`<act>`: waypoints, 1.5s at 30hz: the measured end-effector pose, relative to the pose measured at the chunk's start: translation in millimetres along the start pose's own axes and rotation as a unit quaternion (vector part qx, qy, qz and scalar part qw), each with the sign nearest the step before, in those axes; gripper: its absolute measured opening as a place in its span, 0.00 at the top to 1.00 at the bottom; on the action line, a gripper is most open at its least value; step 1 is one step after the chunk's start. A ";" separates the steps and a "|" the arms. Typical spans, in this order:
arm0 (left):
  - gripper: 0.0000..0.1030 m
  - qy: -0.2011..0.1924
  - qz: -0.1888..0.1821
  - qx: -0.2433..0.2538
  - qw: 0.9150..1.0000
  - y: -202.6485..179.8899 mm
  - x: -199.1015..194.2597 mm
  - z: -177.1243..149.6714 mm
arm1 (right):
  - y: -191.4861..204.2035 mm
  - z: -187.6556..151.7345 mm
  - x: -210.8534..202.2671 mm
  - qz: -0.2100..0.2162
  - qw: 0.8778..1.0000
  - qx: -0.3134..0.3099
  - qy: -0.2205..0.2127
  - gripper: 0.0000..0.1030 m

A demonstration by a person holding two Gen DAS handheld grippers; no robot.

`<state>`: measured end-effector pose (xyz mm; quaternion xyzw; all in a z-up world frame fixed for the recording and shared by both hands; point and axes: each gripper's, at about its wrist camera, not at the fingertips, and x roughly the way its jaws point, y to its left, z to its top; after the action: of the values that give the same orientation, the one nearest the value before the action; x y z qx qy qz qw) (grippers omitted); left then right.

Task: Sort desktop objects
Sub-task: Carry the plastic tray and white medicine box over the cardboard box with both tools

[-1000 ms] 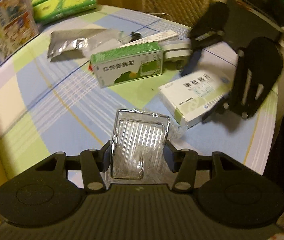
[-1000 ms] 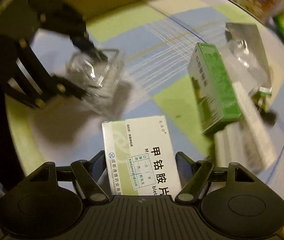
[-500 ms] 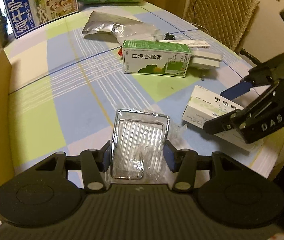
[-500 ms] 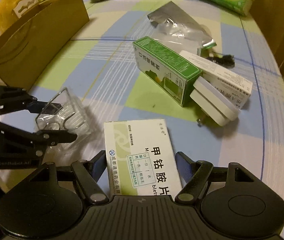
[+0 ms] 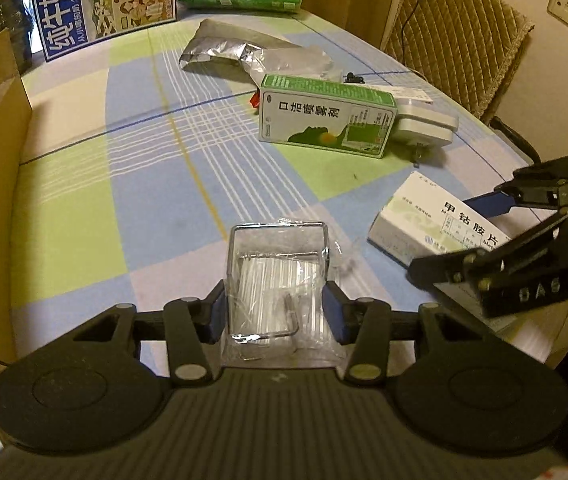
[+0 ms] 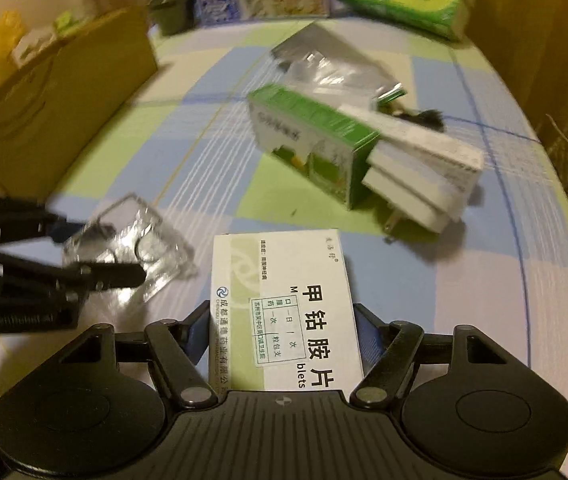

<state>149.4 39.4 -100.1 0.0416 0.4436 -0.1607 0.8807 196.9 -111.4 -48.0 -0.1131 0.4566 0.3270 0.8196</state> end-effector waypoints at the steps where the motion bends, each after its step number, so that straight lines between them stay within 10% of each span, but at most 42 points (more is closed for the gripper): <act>1: 0.61 -0.003 0.003 0.001 1.000 -0.6 -1.6 0.4 | -0.3 0.5 -3.2 -0.001 1.000 0.003 -0.006 0.33; 24: 0.62 -0.084 0.059 -0.023 0.994 22.7 -107.0 51.2 | 57.0 82.1 -90.8 0.031 0.994 -0.020 -0.104 0.33; 45: 0.62 -0.089 0.193 -0.110 0.971 232.1 -212.8 28.2 | 270.1 208.9 -13.3 0.153 0.983 -0.024 -0.102 0.33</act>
<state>127.2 305.0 69.9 0.0145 0.3625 0.0592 0.9300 160.2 189.4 110.0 -0.0279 0.3747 0.4697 0.7989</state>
